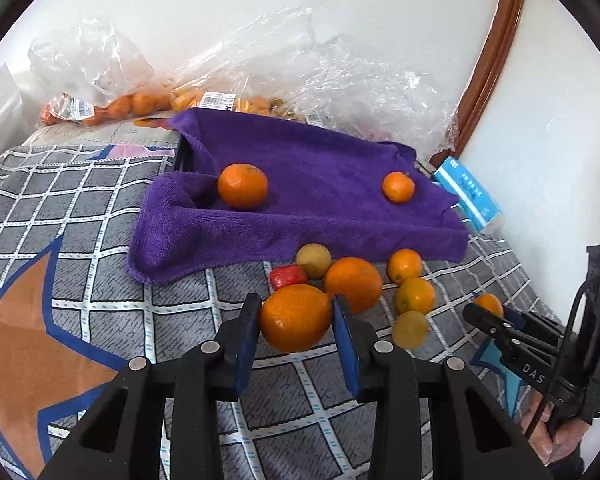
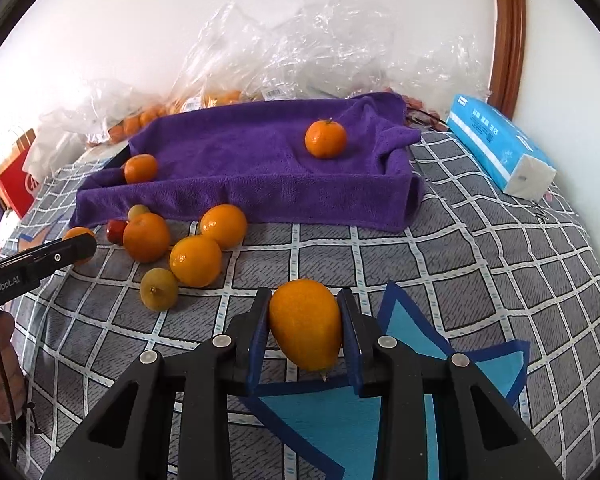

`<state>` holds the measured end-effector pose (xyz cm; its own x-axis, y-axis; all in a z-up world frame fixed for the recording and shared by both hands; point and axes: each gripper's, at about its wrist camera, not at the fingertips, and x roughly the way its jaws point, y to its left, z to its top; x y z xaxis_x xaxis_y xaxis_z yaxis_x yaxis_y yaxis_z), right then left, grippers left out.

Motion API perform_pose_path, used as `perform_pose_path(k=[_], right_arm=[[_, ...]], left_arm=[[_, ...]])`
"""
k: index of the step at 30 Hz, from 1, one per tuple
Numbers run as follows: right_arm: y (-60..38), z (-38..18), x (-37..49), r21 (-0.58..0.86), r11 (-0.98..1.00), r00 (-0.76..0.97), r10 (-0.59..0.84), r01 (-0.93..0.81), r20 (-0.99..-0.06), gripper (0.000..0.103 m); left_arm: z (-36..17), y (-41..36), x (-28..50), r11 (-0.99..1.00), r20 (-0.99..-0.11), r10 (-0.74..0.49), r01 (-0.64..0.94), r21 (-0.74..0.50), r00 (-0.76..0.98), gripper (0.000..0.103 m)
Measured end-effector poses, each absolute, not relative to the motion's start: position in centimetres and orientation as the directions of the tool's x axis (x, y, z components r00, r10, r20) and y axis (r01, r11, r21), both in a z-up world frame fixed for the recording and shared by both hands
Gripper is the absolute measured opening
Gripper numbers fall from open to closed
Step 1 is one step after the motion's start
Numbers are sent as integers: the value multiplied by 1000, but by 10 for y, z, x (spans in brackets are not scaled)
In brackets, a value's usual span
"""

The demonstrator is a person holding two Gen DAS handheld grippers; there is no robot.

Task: Organize fruits
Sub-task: 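Grasp the yellow mango-shaped fruit with the right tool while the left tool grasps an orange, then carry the yellow fruit and the orange over the purple towel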

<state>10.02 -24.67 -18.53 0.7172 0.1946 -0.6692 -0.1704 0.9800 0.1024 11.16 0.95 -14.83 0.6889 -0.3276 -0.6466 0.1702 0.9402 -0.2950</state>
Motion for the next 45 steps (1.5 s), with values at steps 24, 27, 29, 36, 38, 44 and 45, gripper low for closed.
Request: perform_pose_path(k=[24,27,29,36,38,44,45], right_arm=[[-221,-125,119,111,978,784,209,-178,-585,33],[-215,-112,133,115,975,791,220,-188,-570,33],[-214,-107,141,113,975,796,221,-191,-564,33],[-214,-97,175,127,973,807,229,-190,-544,33],[-215,-94,185,137,972,806,233,-189,-543,33],[-218,-94,213,142,975,825,220,-170,-521,33],[-219,-99,216,153,974,824,221,-164,-522,33]], left_arm=[[-101,33,117,945,-633,-281,94,-312,722,34],[-86,34,128,956,-620,-241,71,-286,747,34],[-79,34,138,959,-612,-227,65,-276,757,34],[-72,36,177,953,-581,-210,32,-301,786,34],[-73,34,190,955,-577,-205,32,-296,790,34],[-90,33,207,959,-565,-181,18,-281,805,34],[-95,34,208,958,-565,-181,16,-285,805,34]])
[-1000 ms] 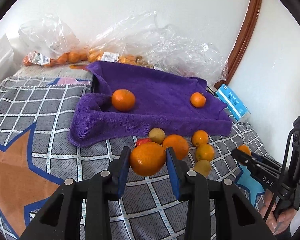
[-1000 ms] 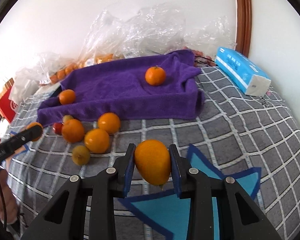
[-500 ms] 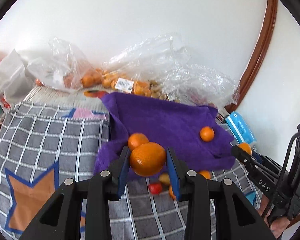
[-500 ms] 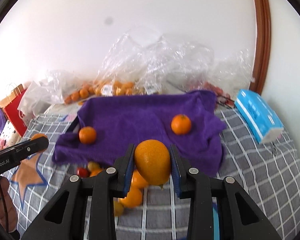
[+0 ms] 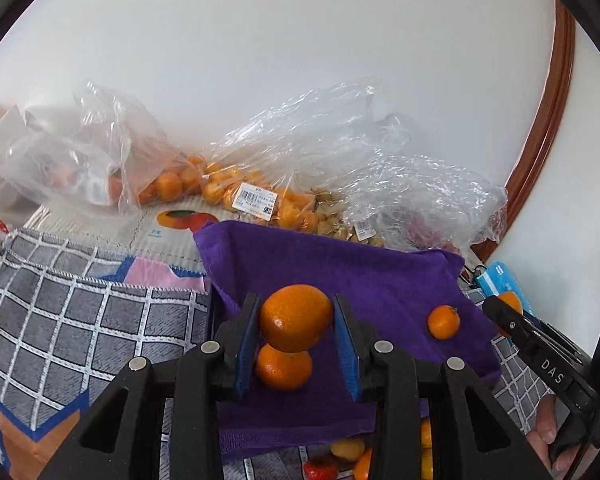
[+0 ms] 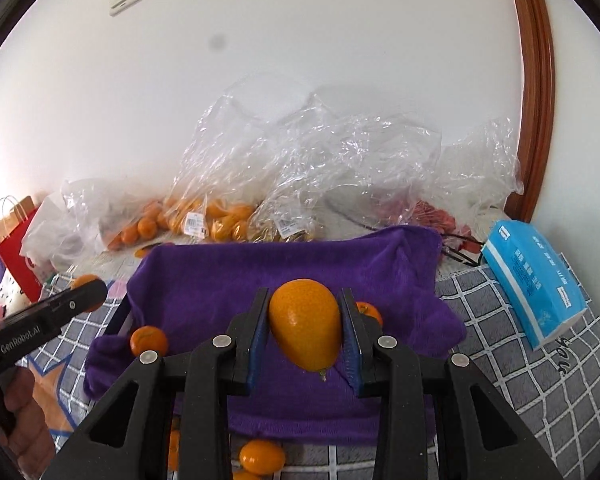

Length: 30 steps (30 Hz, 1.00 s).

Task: Organize fruits
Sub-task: 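Carry the yellow fruit and the orange over the purple towel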

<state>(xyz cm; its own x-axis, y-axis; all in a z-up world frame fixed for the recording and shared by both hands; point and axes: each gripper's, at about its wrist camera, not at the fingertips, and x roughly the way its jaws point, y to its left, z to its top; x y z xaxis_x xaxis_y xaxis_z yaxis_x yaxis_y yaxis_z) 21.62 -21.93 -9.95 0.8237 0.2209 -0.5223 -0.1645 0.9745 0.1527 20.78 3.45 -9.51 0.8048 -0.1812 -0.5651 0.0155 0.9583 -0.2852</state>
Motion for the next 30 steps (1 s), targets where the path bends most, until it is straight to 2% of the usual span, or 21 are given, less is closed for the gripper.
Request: perform_pose_path(k=[5,16,30], right_arm=[[-226,-128,228,144,980,796,197,-139,-572,33],[-259,-134,233,195,979,810,159,-56,-564,33],[-235,-152,237,149,982,760,182,-113,-624,33]], left_arm=[[-111,41,212,958,-580,-183,10,-288,794,34],[-121,63,215,931,-567,-192,-35,-364,801,34],[-124,41,210,933,-571,-255,44,-356,781,34]])
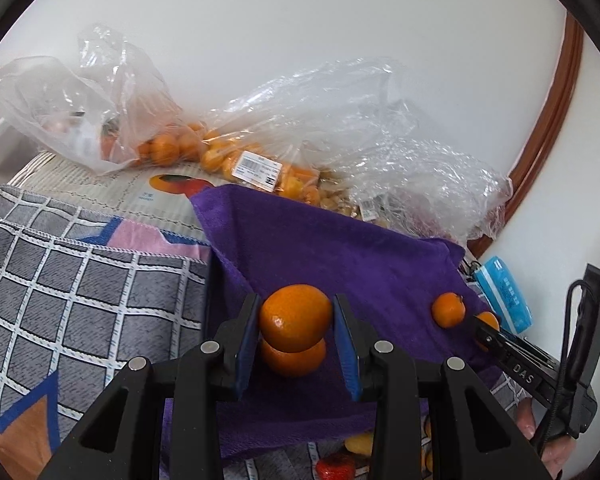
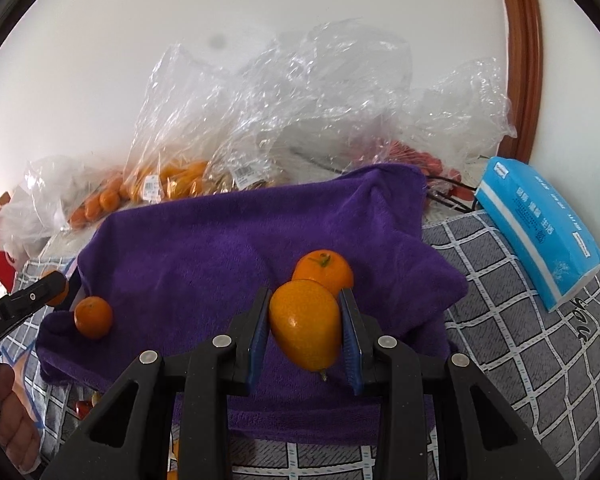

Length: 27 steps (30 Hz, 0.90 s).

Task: Organize fruits
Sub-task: 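Carry the yellow fruit and the orange over the purple towel, then lower the yellow fruit onto the towel and open the right tool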

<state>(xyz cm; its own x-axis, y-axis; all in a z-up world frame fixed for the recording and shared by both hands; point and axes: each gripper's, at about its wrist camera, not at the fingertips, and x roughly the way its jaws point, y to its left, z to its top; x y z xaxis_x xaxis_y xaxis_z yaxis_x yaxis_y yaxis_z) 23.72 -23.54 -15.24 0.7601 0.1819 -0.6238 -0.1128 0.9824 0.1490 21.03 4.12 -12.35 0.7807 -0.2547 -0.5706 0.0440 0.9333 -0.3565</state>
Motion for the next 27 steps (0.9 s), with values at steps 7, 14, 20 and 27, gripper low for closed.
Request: perform_pose_path(k=[7,14,20,27], right_arm=[[-233,-161,243,132,985,735,170,-110,-657,33],[-235,-168,248,127,988,715,154,-92,-682,33],[-238,-164,245,145,985,731,166,-92,-662,38],[-245,-152,237,171,983,770,162,-70,-617,47]], left_arm=[[-124,27,206,933,-566,-296,105,-345,769,34],[-126,17,207,933,-585,-318,137,-332,746,34],[-128,16,209,930,-595,-328,143,-338,734,34],[-130,10,208,934,-599,-331,165,-316,729,34]])
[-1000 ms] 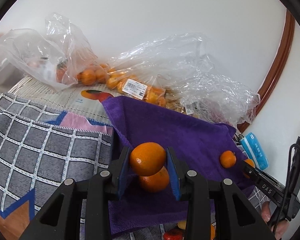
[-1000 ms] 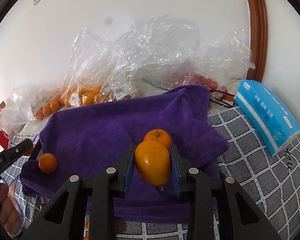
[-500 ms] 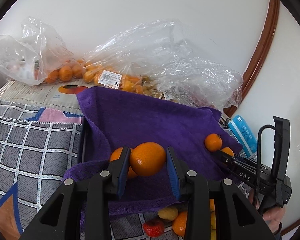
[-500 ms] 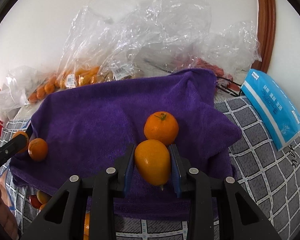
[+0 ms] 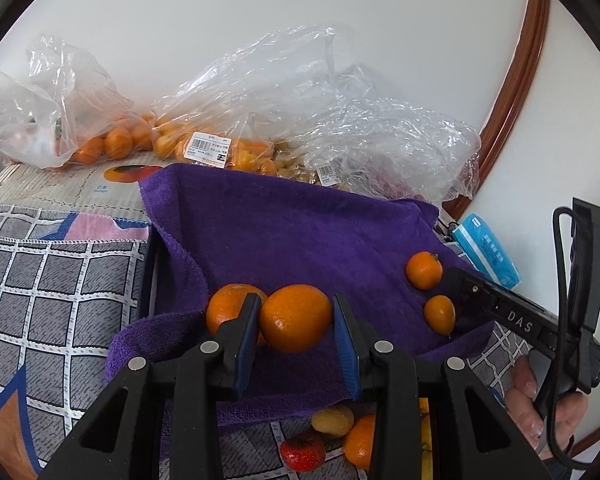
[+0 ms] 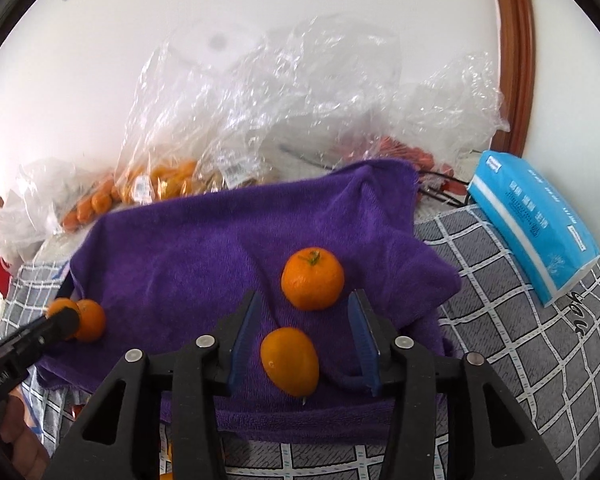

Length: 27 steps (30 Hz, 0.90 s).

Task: Organize fruits
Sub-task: 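Lower the yellow fruit onto the towel and open the right tool, then lower the large orange onto the towel and open the left tool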

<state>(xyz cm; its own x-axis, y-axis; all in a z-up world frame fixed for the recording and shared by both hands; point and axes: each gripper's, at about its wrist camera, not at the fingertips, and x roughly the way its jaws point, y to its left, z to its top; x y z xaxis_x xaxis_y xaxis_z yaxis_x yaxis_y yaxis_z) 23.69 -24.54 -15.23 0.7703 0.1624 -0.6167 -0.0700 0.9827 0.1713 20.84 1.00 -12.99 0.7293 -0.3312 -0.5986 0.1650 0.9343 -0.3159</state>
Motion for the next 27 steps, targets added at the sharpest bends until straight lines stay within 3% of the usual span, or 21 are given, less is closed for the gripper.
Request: perform_pose_path(k=[19,27], right_arm=[[-252,-149,236,207,977,776,171,-53,-607,53],[-247,-149,235,169,984,781,143,-49,-608,53]], left_arm=[[-139,-11,206,939,-629,-340,221,-262,699,34],[-136,-10,203,940,-612,-338,223,-259,715,49]])
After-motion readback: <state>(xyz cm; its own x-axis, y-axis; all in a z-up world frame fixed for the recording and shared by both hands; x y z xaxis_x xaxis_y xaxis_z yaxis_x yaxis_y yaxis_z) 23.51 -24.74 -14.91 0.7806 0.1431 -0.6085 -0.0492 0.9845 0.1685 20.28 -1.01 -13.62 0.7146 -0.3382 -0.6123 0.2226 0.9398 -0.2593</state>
